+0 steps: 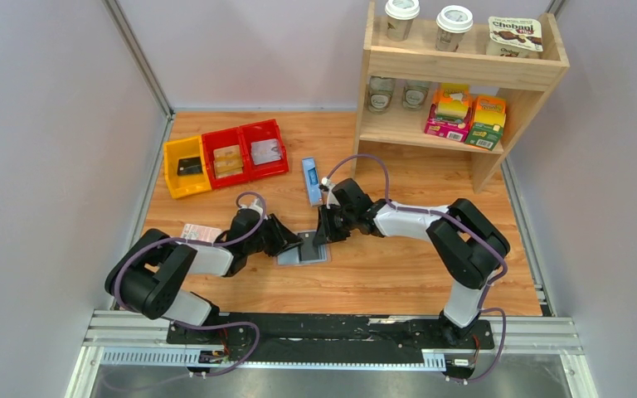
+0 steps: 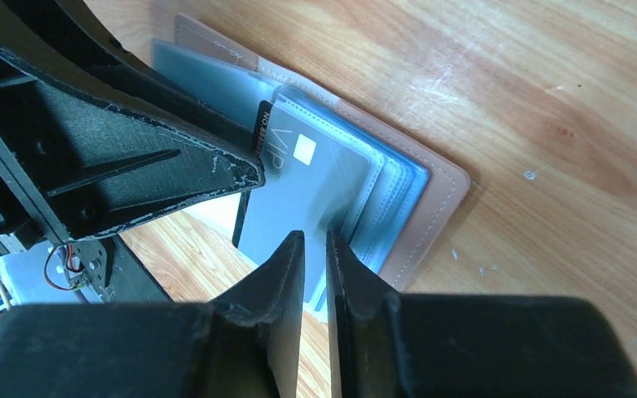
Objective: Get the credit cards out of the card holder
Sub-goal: Remove the credit card from the card holder.
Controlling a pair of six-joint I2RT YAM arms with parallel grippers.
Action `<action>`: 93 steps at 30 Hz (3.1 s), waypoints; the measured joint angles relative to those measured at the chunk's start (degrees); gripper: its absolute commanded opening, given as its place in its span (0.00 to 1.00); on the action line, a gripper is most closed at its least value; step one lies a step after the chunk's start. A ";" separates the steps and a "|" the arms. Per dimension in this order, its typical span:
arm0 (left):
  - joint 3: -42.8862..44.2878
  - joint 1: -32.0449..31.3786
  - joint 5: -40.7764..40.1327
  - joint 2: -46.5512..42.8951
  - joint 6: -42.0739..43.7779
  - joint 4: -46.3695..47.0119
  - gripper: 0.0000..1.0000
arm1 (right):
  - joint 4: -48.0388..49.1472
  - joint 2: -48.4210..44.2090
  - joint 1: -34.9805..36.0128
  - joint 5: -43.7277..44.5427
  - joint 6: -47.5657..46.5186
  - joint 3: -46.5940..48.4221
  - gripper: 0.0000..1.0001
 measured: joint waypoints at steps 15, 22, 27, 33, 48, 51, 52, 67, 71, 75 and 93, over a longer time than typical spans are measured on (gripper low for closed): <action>-3.80 0.96 1.95 0.48 -2.36 7.72 0.31 | 1.49 0.92 0.00 -1.09 0.11 0.00 0.19; -3.78 1.20 1.66 0.07 -2.93 6.16 0.32 | -0.46 -0.61 0.00 1.16 0.00 0.04 0.23; -3.34 1.22 0.35 -2.25 -2.91 1.38 0.32 | -2.47 -1.38 0.00 3.37 0.00 1.20 0.24; -3.15 1.22 -0.02 -2.45 -2.99 0.39 0.32 | -2.64 -1.38 0.00 3.61 0.07 1.44 0.24; -4.59 1.33 0.42 -1.03 -4.31 5.25 0.32 | -1.18 1.55 -0.22 0.79 0.35 1.88 0.22; -5.16 1.33 0.68 0.31 -4.98 7.78 0.32 | -0.70 1.77 -0.33 0.15 0.44 1.88 0.22; -5.60 1.44 0.92 0.87 -5.35 9.22 0.32 | -0.48 1.84 -0.37 -0.04 0.46 1.88 0.22; -8.20 1.77 1.42 2.58 -6.60 16.94 0.14 | 0.74 2.60 -0.39 -0.87 0.44 1.90 0.22; -8.55 1.84 1.05 1.38 -6.51 16.83 0.08 | 1.01 2.95 -0.46 -0.85 0.42 2.14 0.22; -9.22 1.97 0.42 -0.35 -6.54 16.46 0.07 | 1.46 3.50 -0.59 -1.29 0.42 2.56 0.21; -9.73 3.06 -0.66 -6.51 -6.58 9.66 0.07 | 2.93 5.09 -2.14 -1.86 -0.15 3.41 0.19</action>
